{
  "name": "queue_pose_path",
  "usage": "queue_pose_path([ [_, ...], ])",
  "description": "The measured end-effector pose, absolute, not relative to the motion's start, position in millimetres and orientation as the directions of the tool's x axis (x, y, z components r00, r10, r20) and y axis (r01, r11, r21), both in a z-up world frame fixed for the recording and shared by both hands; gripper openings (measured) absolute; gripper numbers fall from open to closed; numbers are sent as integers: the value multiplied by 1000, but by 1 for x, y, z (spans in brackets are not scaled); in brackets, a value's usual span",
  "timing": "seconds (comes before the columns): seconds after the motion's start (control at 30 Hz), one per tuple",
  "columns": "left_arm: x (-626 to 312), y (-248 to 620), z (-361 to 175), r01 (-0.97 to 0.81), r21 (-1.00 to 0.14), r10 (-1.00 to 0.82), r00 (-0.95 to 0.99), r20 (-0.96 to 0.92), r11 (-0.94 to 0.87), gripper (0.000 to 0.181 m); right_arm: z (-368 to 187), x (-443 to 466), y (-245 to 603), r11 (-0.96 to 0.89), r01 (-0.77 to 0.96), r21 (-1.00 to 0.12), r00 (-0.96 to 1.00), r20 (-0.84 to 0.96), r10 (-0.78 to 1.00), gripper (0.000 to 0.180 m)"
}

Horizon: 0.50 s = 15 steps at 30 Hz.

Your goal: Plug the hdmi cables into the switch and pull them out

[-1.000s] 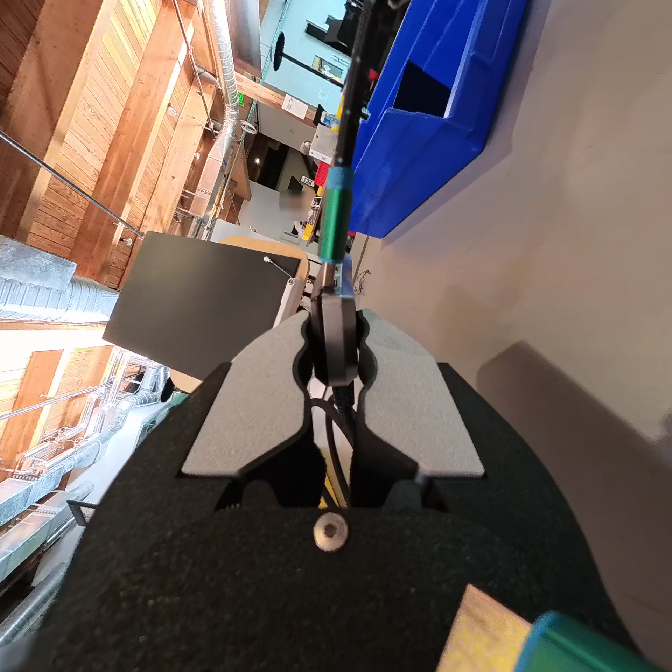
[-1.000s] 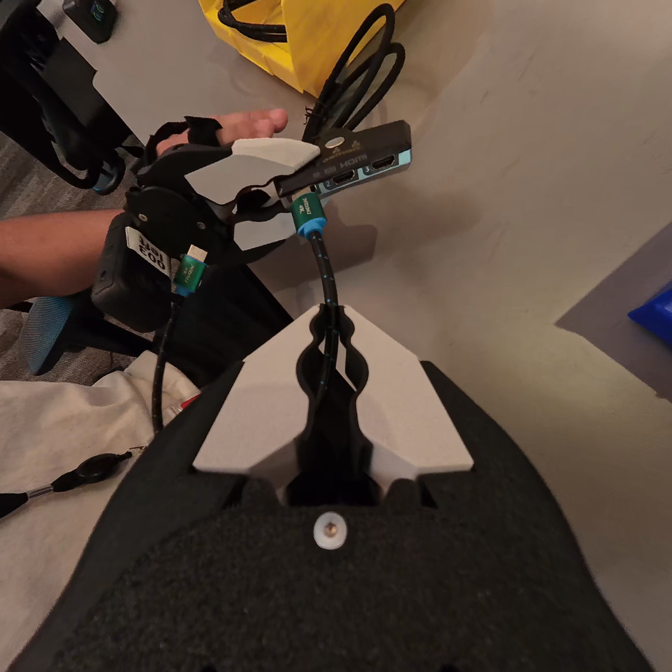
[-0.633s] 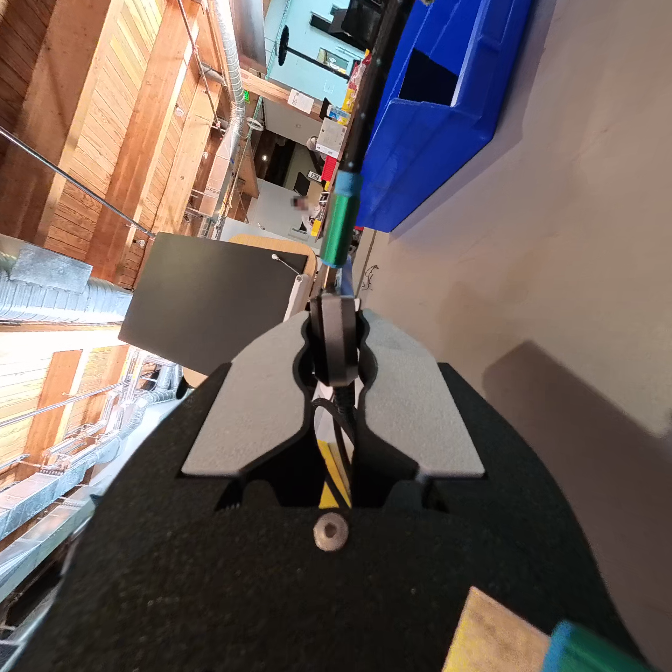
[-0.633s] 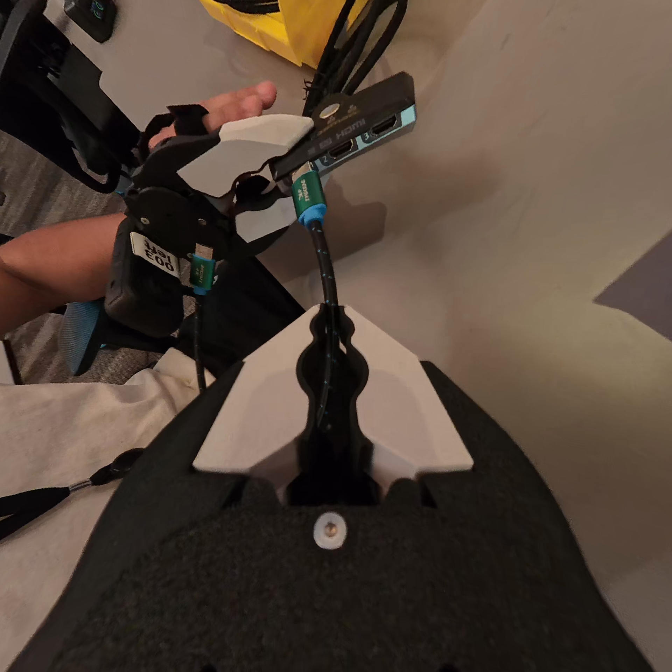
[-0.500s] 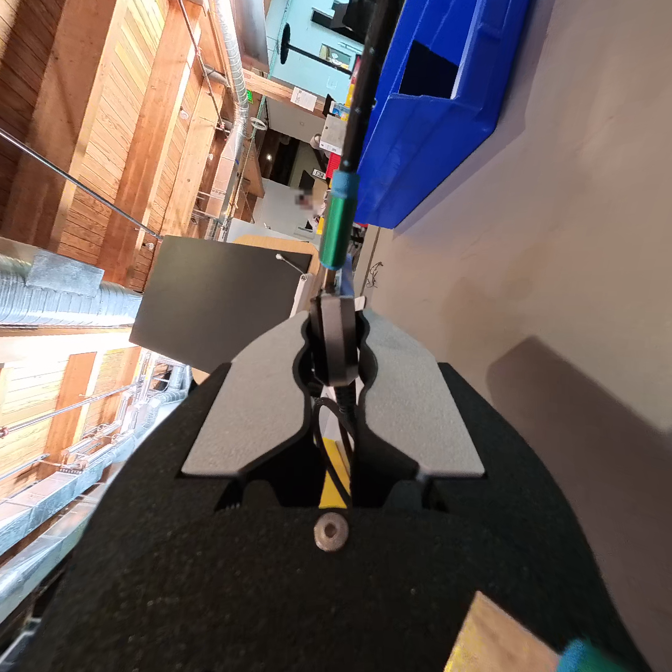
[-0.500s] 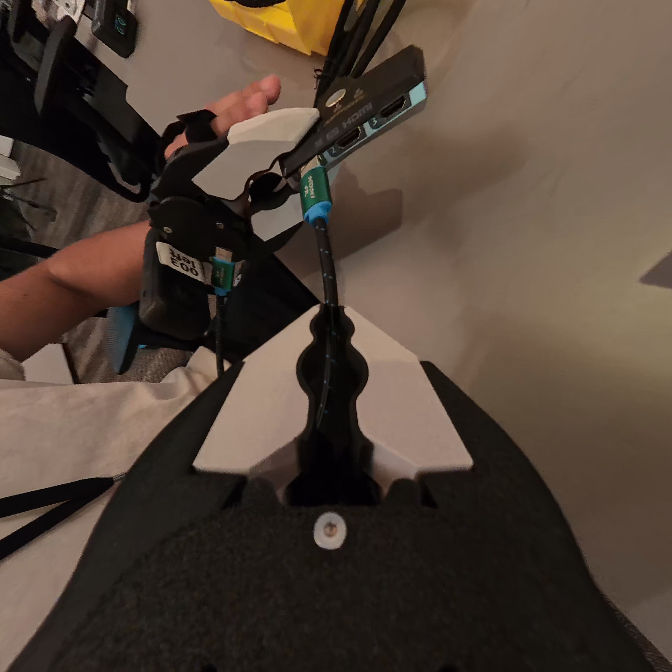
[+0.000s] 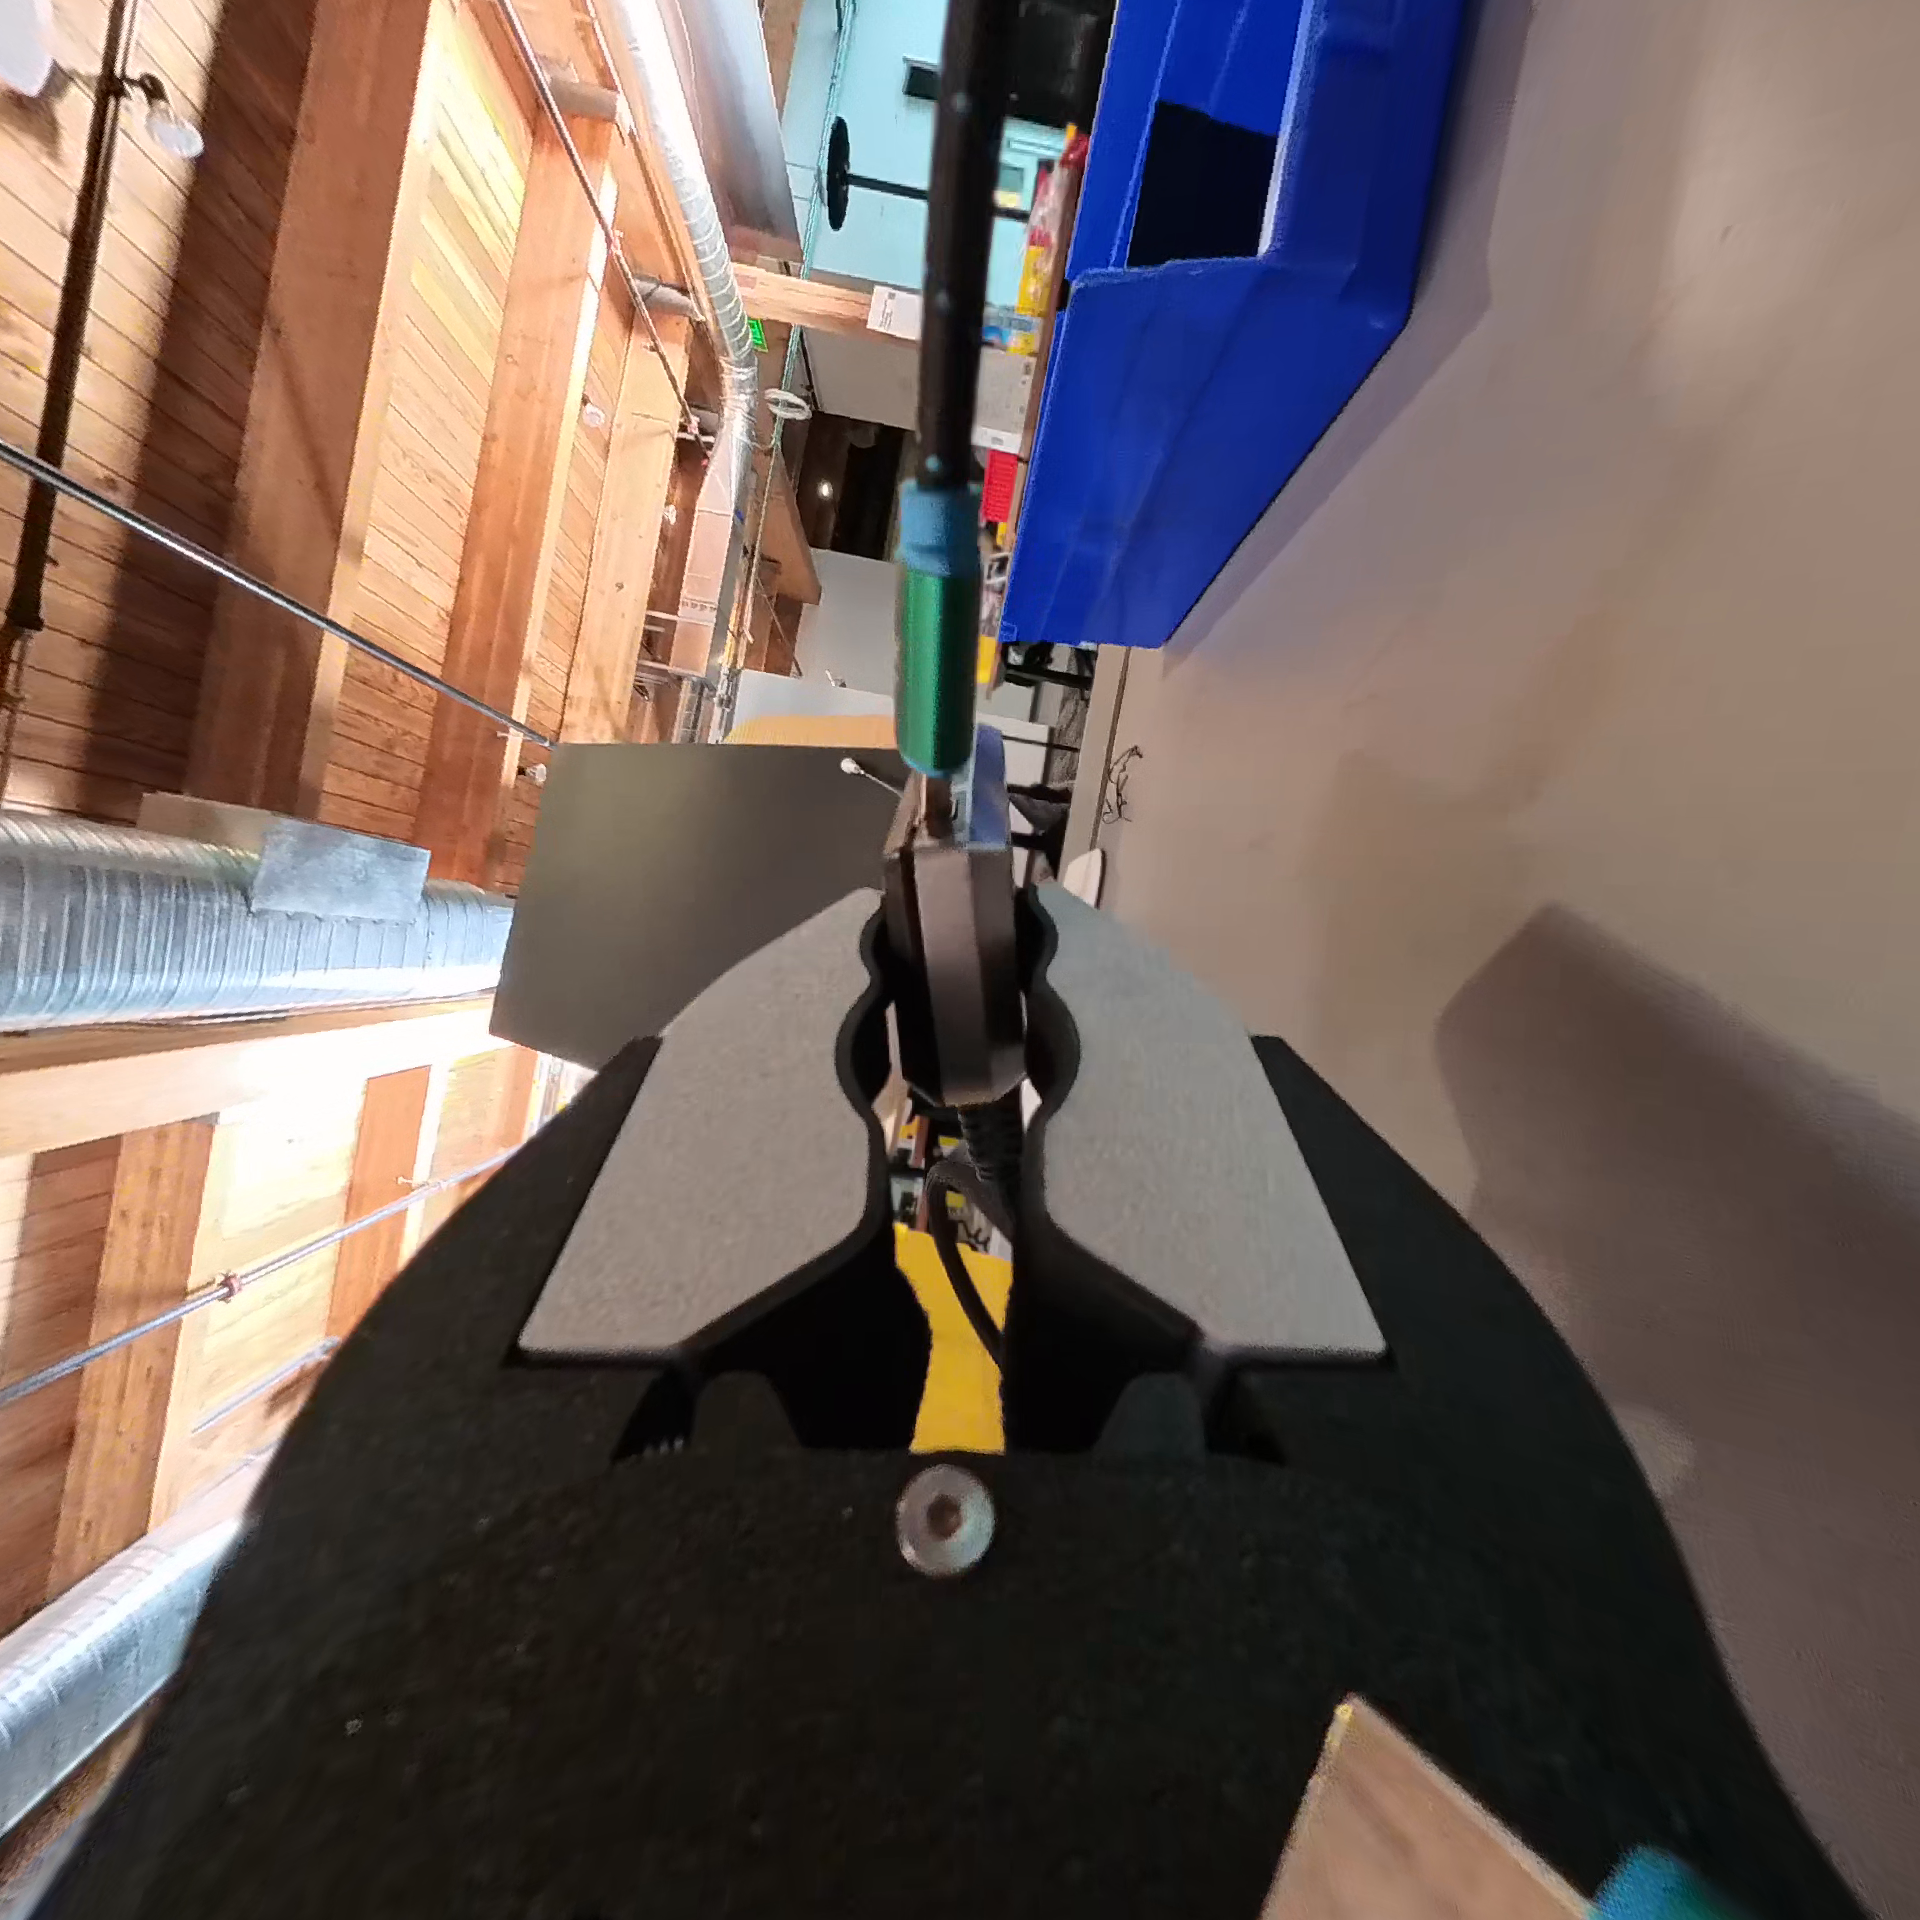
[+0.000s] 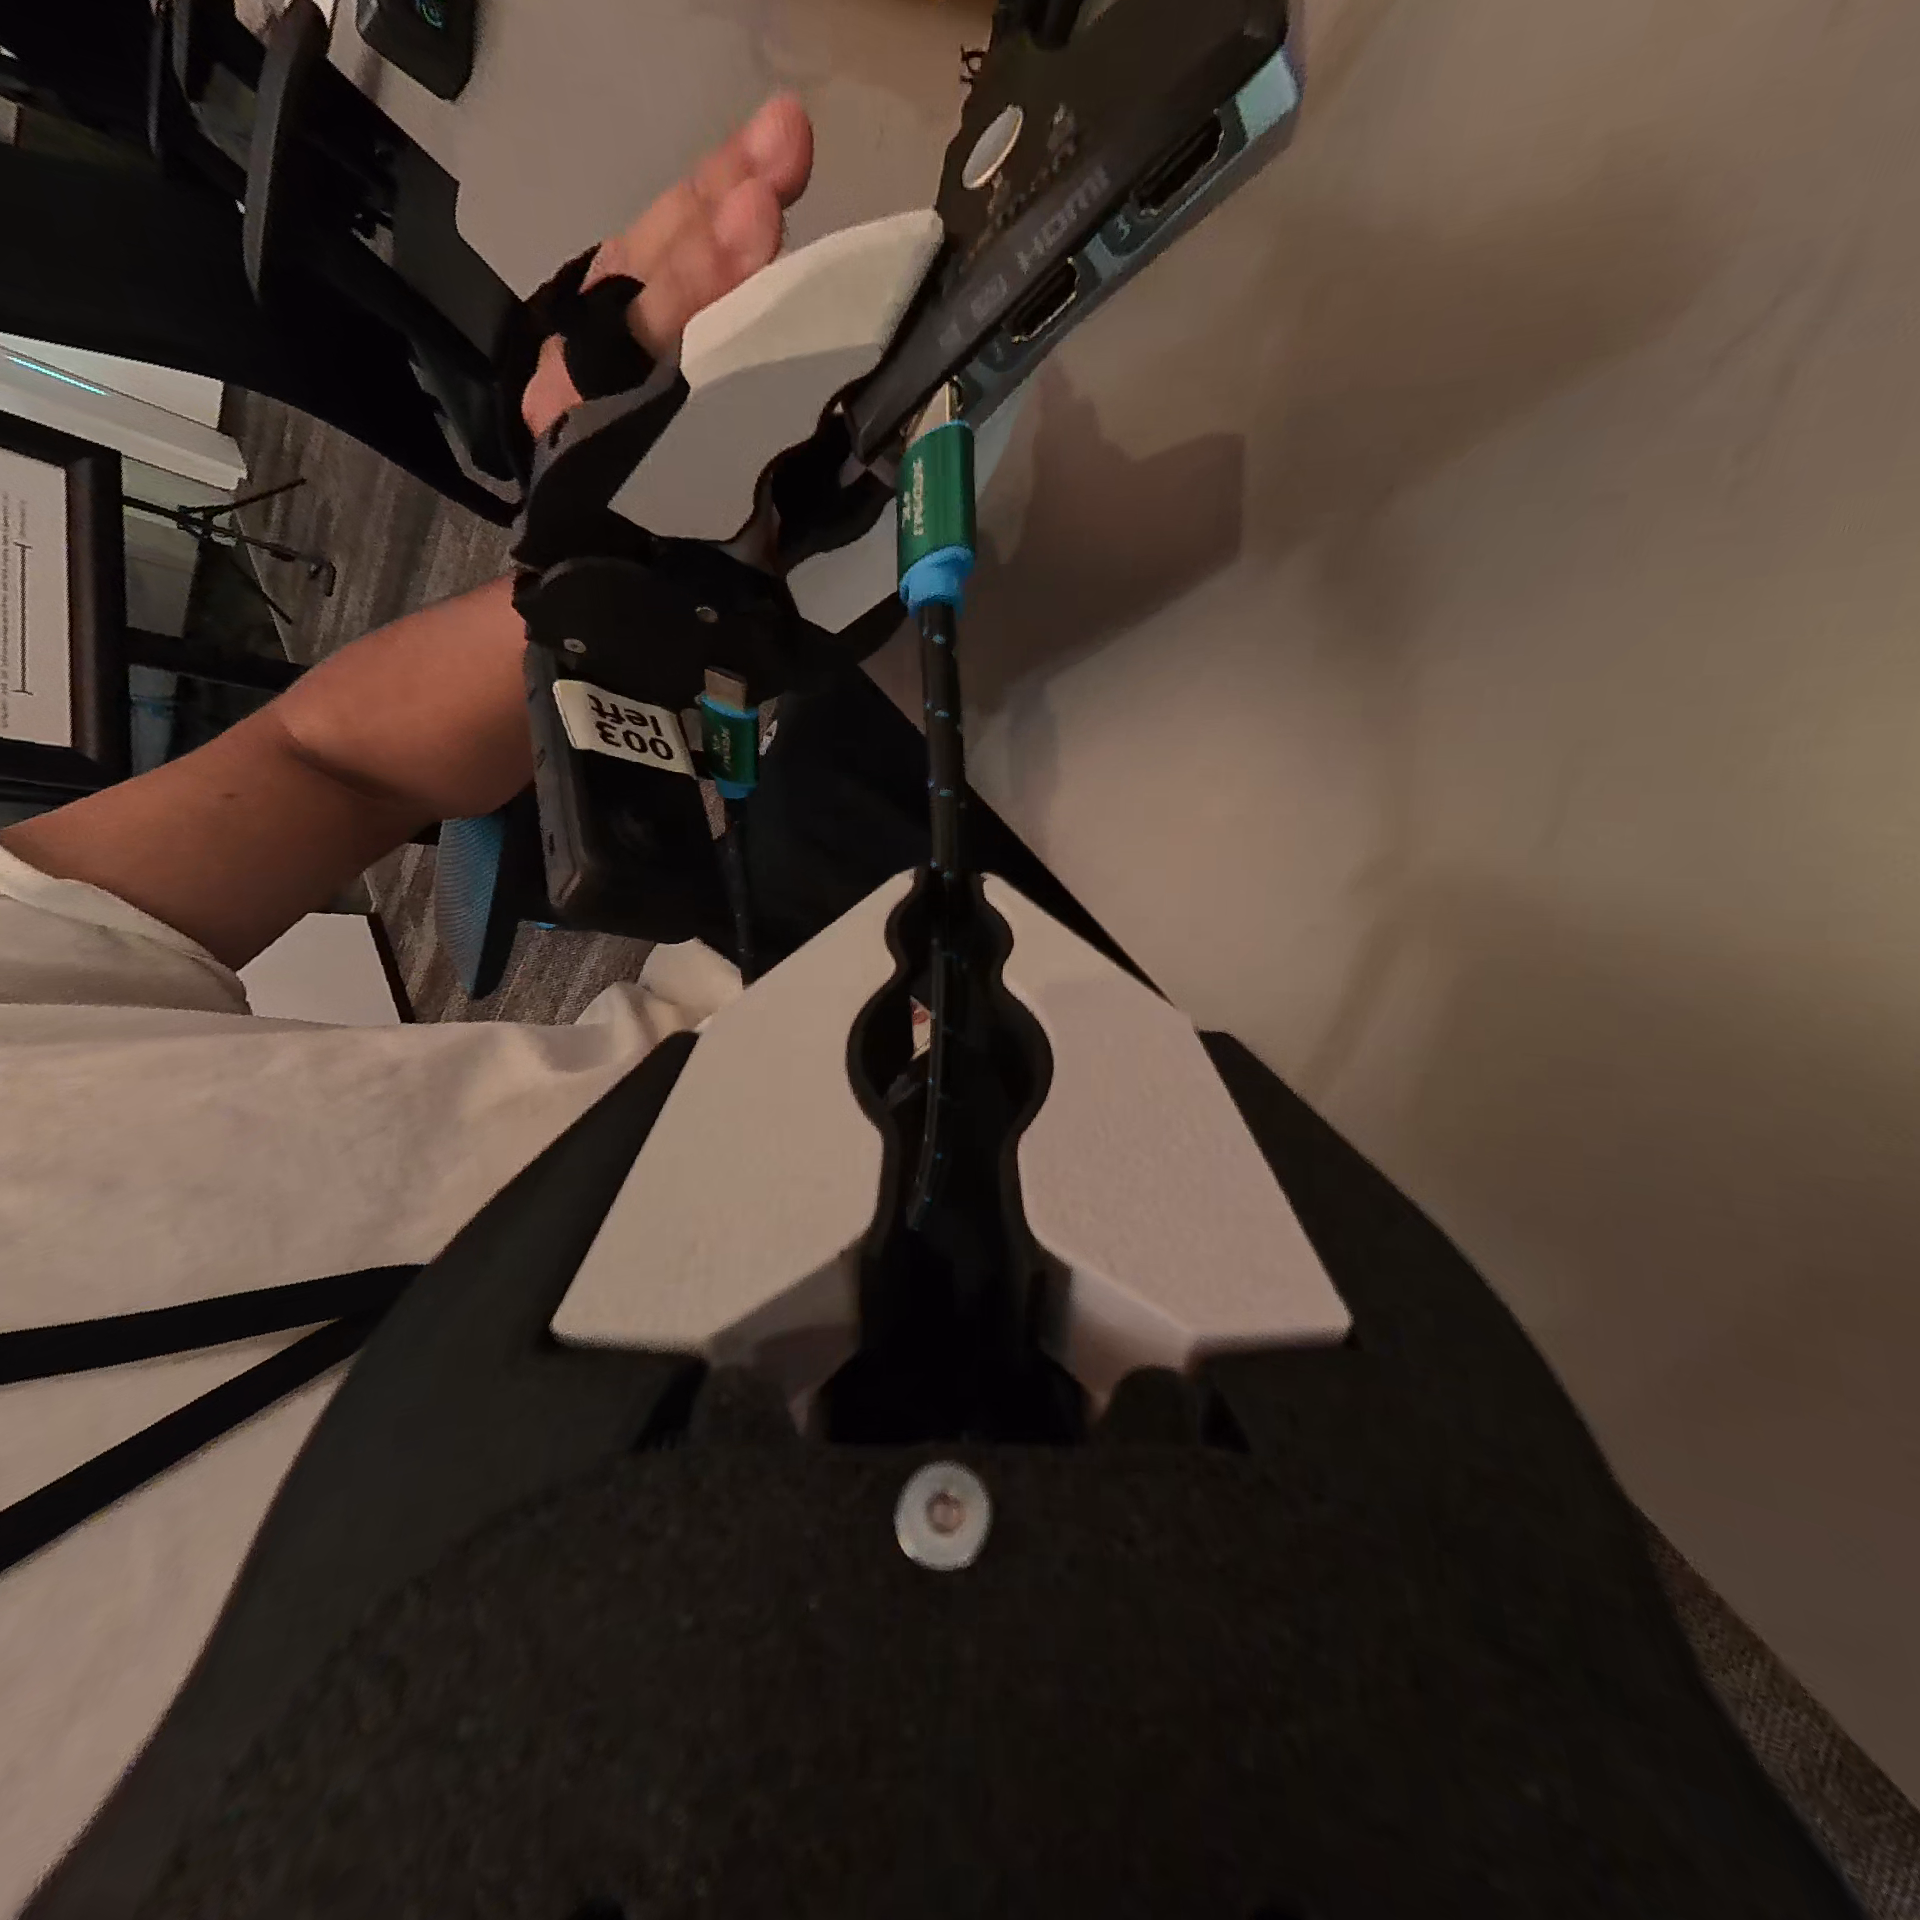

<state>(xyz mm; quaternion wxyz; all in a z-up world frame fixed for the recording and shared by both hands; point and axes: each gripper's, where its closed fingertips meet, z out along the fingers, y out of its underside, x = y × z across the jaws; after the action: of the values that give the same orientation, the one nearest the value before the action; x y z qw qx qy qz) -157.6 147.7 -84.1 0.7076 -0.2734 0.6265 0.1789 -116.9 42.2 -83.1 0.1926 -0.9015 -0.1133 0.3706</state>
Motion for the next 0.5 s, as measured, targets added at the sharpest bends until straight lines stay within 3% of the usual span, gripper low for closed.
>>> queue_pose_path([
  [0.5, -161, 143, -82, -580, -116, -42, 138, -989, 807, 21, -79, -128, 32, -960, 117, -253, 488, -827, 277, 6],
])
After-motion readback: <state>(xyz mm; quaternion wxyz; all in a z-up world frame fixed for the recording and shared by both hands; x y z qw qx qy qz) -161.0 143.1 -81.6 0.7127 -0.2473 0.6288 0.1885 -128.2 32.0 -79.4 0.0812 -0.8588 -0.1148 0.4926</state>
